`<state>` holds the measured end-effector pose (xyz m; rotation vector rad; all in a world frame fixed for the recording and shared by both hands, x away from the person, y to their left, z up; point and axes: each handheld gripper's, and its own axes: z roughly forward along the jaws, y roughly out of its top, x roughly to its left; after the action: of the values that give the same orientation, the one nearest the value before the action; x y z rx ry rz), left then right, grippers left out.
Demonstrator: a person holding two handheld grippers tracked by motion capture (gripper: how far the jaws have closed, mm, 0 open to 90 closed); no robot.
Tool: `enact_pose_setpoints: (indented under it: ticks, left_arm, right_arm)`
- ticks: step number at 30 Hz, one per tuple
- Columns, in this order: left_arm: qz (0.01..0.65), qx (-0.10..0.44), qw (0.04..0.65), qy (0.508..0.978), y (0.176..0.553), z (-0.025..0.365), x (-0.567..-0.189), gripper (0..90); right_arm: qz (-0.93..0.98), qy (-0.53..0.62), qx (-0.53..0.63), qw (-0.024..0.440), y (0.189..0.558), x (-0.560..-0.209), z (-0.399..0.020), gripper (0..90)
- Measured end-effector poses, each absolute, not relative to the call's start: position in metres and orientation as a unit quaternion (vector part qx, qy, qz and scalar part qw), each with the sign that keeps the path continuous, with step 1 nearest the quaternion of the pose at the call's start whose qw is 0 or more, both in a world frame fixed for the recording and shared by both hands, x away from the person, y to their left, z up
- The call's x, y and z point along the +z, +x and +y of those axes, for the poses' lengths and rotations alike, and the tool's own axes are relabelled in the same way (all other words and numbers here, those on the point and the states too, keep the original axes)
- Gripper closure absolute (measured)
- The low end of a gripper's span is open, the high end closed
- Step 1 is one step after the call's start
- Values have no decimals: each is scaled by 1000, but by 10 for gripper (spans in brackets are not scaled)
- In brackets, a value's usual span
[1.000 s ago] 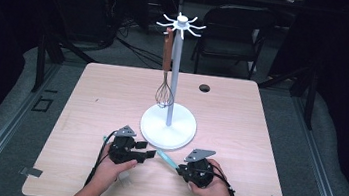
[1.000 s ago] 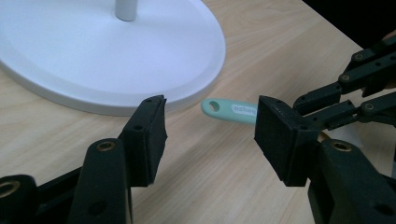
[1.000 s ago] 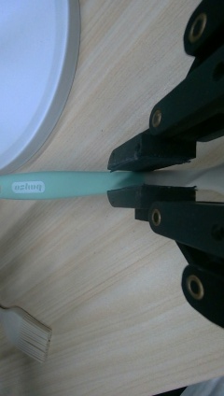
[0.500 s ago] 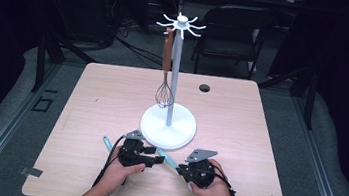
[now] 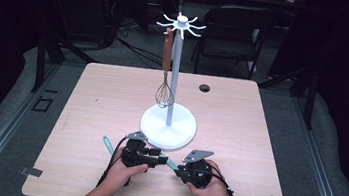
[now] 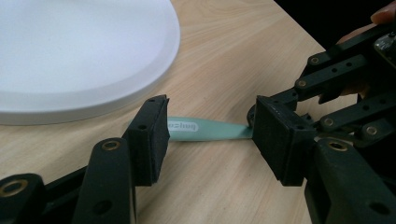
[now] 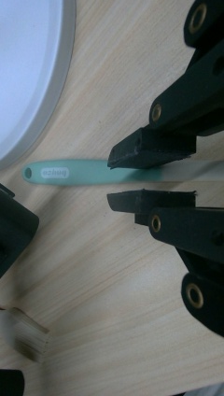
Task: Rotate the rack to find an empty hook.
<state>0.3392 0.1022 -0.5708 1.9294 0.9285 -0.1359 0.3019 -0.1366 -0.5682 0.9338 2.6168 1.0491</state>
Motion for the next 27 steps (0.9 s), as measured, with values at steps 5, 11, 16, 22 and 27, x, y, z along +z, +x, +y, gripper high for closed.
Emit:
enact_pose_setpoints:
  ticks: [5, 11, 16, 22, 27]
  left_arm:
    - [384, -51, 477, 789, 340, 104, -571, 451]
    - [386, -53, 472, 791, 340, 105, -572, 428]
    - [389, -51, 471, 790, 340, 107, -573, 398]
    - [389, -53, 471, 790, 340, 107, -573, 386]
    - [383, -66, 480, 786, 339, 104, -573, 390]
  right_arm:
    - [882, 307, 341, 106, 301, -567, -137, 722]
    - [885, 301, 332, 126, 301, -574, -133, 778]
    - [881, 305, 343, 113, 302, -574, -135, 801]
    - [866, 304, 381, 111, 299, -564, -140, 803]
    - [860, 298, 402, 102, 295, -557, -140, 802]
